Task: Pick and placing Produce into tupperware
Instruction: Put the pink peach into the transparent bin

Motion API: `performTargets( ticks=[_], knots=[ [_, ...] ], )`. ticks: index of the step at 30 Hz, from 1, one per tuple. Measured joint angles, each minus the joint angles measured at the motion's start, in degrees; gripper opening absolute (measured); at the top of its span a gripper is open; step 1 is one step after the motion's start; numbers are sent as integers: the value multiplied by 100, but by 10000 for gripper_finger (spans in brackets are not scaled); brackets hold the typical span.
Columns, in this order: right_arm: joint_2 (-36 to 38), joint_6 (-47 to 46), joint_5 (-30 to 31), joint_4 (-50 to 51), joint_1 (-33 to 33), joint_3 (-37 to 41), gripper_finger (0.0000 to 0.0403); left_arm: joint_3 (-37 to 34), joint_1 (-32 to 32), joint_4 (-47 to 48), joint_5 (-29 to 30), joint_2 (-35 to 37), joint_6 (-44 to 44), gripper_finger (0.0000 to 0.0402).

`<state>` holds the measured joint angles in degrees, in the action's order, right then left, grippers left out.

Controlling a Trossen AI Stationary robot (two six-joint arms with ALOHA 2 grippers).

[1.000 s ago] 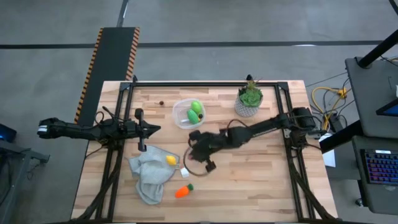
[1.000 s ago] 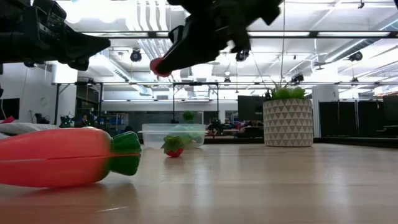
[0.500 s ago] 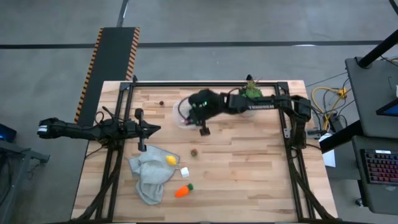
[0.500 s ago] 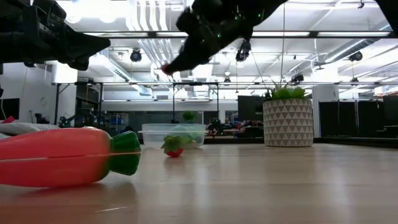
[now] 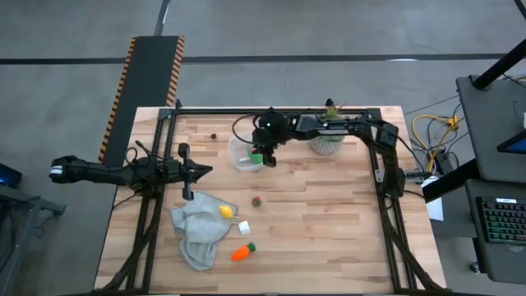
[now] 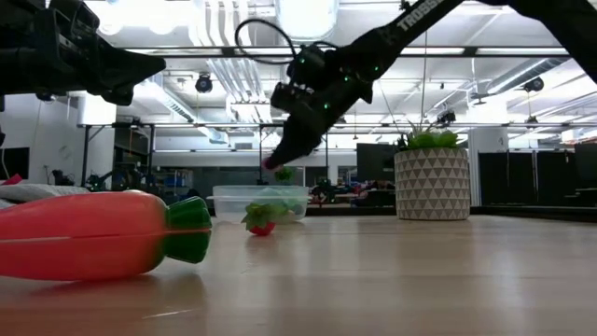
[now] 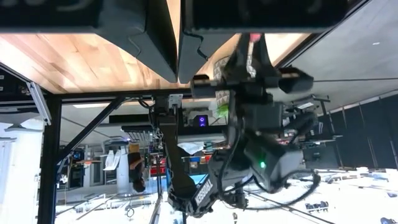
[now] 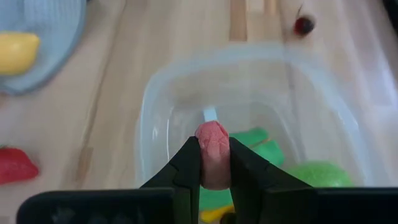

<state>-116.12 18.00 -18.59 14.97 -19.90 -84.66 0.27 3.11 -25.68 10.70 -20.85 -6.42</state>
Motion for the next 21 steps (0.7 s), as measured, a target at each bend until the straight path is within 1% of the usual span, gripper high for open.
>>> performTargets(
  ticks=[9, 12, 17, 21],
  knots=[
    [-93, 293, 151, 738, -69, -39, 52, 0, 0, 7, 0, -1, 0, 0],
    [-93, 317, 355, 771, -68, -39, 52, 0, 0, 5, 0, 1, 0, 0],
    [-93, 368, 365, 802, -76, -37, 56, 0, 0, 5, 0, -1, 0, 0],
    [-93, 286, 370, 913, -101, -33, 71, 0, 0, 6, 0, -1, 0, 0]
  ],
)
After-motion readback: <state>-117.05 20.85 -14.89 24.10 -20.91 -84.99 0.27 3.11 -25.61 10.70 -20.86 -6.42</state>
